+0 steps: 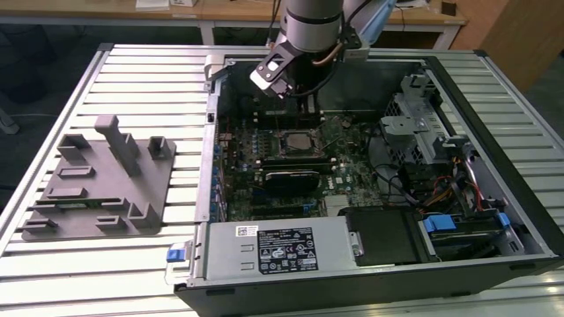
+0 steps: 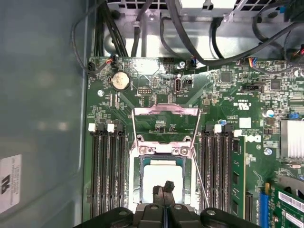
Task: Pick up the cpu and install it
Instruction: 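Place the cpu into insertion slot, then close the cpu cover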
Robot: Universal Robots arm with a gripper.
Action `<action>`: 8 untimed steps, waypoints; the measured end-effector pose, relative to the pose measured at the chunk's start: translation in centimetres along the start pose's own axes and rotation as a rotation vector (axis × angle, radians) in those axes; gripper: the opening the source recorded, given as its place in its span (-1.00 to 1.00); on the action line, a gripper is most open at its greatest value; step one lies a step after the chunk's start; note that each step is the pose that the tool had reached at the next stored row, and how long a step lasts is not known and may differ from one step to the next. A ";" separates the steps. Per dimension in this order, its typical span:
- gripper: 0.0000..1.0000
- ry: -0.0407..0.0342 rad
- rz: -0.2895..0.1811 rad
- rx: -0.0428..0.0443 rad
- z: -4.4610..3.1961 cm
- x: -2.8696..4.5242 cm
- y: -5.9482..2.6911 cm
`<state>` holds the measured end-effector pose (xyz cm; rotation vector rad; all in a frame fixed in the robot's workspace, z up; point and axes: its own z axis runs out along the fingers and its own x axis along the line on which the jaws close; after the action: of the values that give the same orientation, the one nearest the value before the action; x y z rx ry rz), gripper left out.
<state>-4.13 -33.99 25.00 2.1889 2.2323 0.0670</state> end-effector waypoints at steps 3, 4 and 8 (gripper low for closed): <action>-0.79 0.0002 0.000 -0.0003 -0.07 0.01 0.00; -0.79 0.0000 0.000 -0.0002 -0.09 0.01 0.00; -0.79 0.0000 0.000 -0.0001 -0.11 0.01 -0.01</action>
<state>-4.15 -33.98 25.10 2.1888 2.2322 0.0672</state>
